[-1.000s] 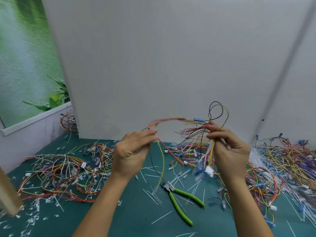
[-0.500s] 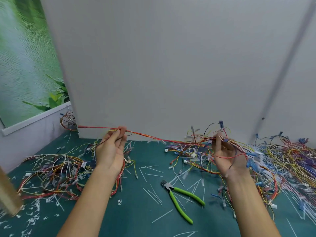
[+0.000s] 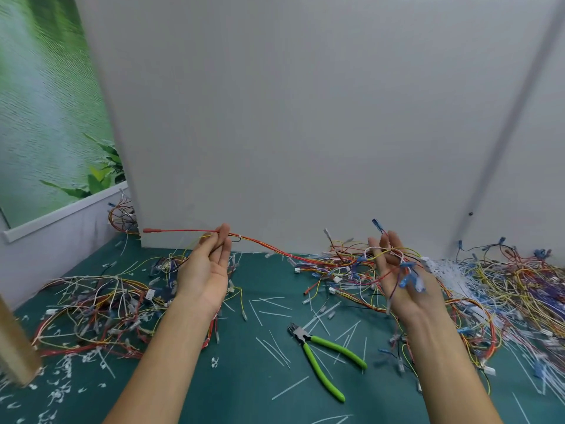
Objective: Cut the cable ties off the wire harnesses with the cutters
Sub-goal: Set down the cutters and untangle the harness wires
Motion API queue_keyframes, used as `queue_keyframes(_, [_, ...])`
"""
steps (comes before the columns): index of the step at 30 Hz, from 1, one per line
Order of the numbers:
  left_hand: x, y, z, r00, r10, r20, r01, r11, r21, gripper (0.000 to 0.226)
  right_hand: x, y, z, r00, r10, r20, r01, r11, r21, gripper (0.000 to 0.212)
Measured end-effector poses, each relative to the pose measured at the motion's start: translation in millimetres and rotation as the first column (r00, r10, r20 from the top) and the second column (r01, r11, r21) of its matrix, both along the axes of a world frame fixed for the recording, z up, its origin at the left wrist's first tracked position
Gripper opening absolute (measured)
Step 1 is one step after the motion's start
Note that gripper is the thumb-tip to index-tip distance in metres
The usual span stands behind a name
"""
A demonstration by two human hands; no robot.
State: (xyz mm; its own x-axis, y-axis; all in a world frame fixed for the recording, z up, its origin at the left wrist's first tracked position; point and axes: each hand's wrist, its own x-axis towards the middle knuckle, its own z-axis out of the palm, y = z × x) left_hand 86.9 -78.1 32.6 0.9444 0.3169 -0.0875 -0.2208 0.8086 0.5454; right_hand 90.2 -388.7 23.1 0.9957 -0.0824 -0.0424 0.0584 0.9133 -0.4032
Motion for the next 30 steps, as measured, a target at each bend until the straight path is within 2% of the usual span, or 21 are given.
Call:
queue_keyframes(2, [-0.4,-0.5,1.2,1.000,-0.002,-0.001,0.002,1.000,0.003,0.010,-2.8,2.1,5.9,0.999,0.020,0.032,-0.017,0.994,-0.107,0.035])
queue_keyframes(5, [-0.8,-0.8,1.1,1.000,-0.005,-0.013,0.005,1.000,-0.003,0.010,-3.3,6.2,8.3,0.996,0.068,0.051,-0.051,0.958,-0.281,0.037])
queue_keyframes(8, [-0.9,1.7,0.7,1.000,0.000,-0.013,0.000,1.000,-0.022,0.010,-5.1,8.6,9.0,0.993,0.100,0.058,-0.071,0.924,-0.376,0.020])
queue_keyframes(10, [-0.5,4.1,0.7,1.000,0.009,-0.008,-0.009,0.999,-0.033,0.010,-7.5,9.1,9.1,0.996,0.076,0.035,-0.045,0.845,-0.533,0.033])
queue_keyframes(12, [-0.4,5.9,1.0,1.000,0.023,0.001,-0.023,0.999,-0.039,0.010,-9.8,6.7,8.7,1.000,0.020,-0.001,-0.015,0.723,-0.690,0.047])
queue_keyframes(14, [-0.4,6.9,1.0,0.999,0.039,0.006,-0.039,0.999,-0.033,0.012,-11.0,3.0,7.1,0.999,0.000,-0.032,-0.025,0.612,-0.790,0.046])
queue_keyframes(16, [-0.5,6.3,0.6,0.999,0.046,0.004,-0.046,0.999,0.002,0.018,-12.8,2.4,9.2,0.998,0.013,-0.060,-0.058,0.546,-0.836,0.045])
queue_keyframes(18, [-0.4,3.9,-0.1,1.000,0.029,0.003,-0.029,0.998,0.047,0.021,-15.7,6.8,13.9,0.995,0.060,-0.082,-0.101,0.580,-0.808,0.040])
queue_keyframes(20, [0.2,-0.1,-1.3,1.000,-0.010,-0.007,0.011,0.995,0.098,0.021,-21.5,13.8,20.9,0.987,0.130,-0.096,-0.159,0.668,-0.727,0.033])
queue_keyframes(24, [2.9,-8.6,-7.4,0.994,-0.056,-0.089,0.082,0.944,0.319,0.010,-35.1,29.0,35.7,0.959,0.280,-0.039,-0.270,0.868,-0.417,0.025])
queue_keyframes(27, [4.9,-14.7,-15.7,0.991,-0.022,-0.131,0.091,0.835,0.543,0.027,-42.3,40.6,44.0,0.946,0.322,0.044,-0.304,0.925,-0.228,0.024])
queue_keyframes(30, [7.0,-19.4,-28.9,0.984,0.024,-0.176,0.109,0.699,0.706,0.068,-48.6,50.3,50.2,0.947,0.289,0.140,-0.269,0.952,-0.144,0.019])
